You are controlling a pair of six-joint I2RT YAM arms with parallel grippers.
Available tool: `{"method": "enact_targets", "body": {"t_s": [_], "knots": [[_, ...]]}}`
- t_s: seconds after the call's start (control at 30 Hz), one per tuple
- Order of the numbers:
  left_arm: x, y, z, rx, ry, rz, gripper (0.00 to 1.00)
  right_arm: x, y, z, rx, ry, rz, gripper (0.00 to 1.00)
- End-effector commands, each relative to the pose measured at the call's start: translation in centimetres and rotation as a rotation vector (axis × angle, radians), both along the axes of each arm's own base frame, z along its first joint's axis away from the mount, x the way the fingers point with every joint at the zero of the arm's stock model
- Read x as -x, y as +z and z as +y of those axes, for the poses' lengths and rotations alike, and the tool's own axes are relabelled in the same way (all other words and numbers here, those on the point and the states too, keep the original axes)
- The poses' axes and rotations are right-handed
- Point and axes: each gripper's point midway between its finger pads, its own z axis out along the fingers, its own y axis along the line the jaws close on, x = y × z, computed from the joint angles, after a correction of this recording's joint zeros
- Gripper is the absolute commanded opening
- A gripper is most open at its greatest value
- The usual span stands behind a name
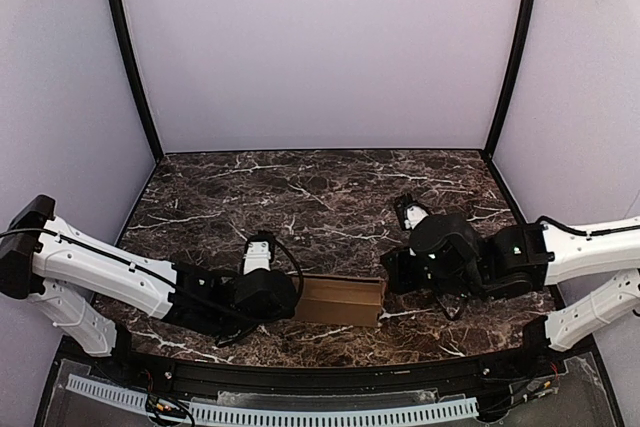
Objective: Fold the paper box
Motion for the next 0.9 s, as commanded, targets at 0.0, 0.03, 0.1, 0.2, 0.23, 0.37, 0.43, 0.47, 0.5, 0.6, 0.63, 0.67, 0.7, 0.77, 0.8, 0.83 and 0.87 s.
{"method": "enact_targets", "body": {"t_s": [0.0, 0.03, 0.1, 0.2, 0.23, 0.37, 0.43, 0.47, 0.5, 0.6, 0.63, 0.67, 0.7, 0.77, 0.8, 0.83, 0.87], "knots": [[3.3, -7.0, 4.2, -0.288, -0.082, 0.197, 0.00, -1.5, 2.0, 3.2, -0.041, 0.066, -0.076, 0.00], [3.4, -7.0, 4.1, -0.287, -0.085, 0.197, 0.00, -1.7, 2.0, 3.8, -0.038, 0.074, -0.086, 0.00], [3.4, -7.1, 3.9, -0.287, -0.088, 0.196, 0.00, -2.1, 1.3, 4.9, -0.019, 0.082, -0.092, 0.00], [3.3, -7.0, 3.7, -0.283, -0.093, 0.196, 0.00, -2.6, -0.1, 6.0, 0.010, 0.079, -0.097, 0.00], [3.3, -7.0, 3.6, -0.283, -0.098, 0.195, 0.00, -2.8, -0.5, 6.2, 0.016, 0.074, -0.100, 0.00], [3.4, -6.8, 3.2, -0.277, -0.117, 0.193, 0.00, -2.8, -3.1, 7.1, 0.052, 0.077, -0.073, 0.00], [3.4, -6.7, 3.0, -0.272, -0.126, 0.193, 0.00, -2.6, -4.4, 7.3, 0.071, 0.070, -0.062, 0.00], [3.5, -6.6, 2.9, -0.270, -0.131, 0.194, 0.01, -2.3, -4.9, 7.3, 0.082, 0.068, -0.062, 0.00], [3.5, -6.5, 2.8, -0.267, -0.134, 0.193, 0.04, -2.2, -5.3, 7.3, 0.092, 0.063, -0.062, 0.00], [3.7, -6.4, 2.5, -0.258, -0.160, 0.197, 0.08, -1.7, -6.7, 7.2, 0.116, 0.044, -0.043, 0.00], [3.7, -6.4, 2.4, -0.255, -0.165, 0.198, 0.08, -1.5, -7.3, 7.2, 0.125, 0.036, -0.034, 0.00], [3.9, -6.5, 2.3, -0.252, -0.175, 0.202, 0.09, -1.5, -7.8, 6.9, 0.135, 0.023, -0.027, 0.00], [3.9, -6.4, 2.3, -0.250, -0.181, 0.203, 0.11, -1.4, -8.4, 6.7, 0.146, 0.009, -0.021, 0.00], [4.3, -6.4, 2.3, -0.241, -0.206, 0.212, 0.16, -1.3, -9.3, 6.2, 0.170, -0.014, -0.017, 0.00], [4.5, -6.3, 2.0, -0.228, -0.223, 0.217, 0.17, -1.2, -9.7, 6.1, 0.177, -0.022, -0.017, 0.00], [4.7, -6.3, 2.1, -0.219, -0.236, 0.222, 0.21, -1.2, -10.0, 5.9, 0.184, -0.029, -0.017, 0.00], [5.0, -6.2, 1.8, -0.200, -0.262, 0.230, 0.23, -1.2, -10.3, 5.8, 0.190, -0.034, -0.016, 0.00]]}}
